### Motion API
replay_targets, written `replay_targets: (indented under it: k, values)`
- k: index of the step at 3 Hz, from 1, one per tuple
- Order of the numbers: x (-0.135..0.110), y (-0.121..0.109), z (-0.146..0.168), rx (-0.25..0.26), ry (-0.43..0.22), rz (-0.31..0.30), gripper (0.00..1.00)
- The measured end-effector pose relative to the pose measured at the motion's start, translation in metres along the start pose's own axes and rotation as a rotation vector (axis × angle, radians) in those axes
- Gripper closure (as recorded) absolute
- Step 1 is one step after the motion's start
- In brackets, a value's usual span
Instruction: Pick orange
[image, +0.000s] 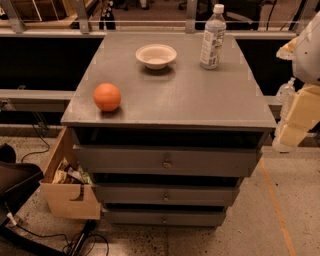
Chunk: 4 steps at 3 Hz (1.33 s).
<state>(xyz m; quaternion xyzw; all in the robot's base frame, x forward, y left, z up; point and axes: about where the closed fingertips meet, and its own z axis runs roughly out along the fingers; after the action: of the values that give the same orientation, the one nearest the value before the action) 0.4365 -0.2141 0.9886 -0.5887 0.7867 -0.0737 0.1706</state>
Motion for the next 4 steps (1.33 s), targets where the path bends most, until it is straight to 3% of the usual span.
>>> replay_targets:
  k: [2, 3, 4]
  values:
    - [-0.001, -0.003, -0.002, 0.01, -0.024, 0.006, 0.0]
    - [-0.015, -0.011, 0.0, 0.03, -0.126, 0.035, 0.0]
    - [-0.037, -0.031, 0.008, 0.066, -0.335, 0.085, 0.0]
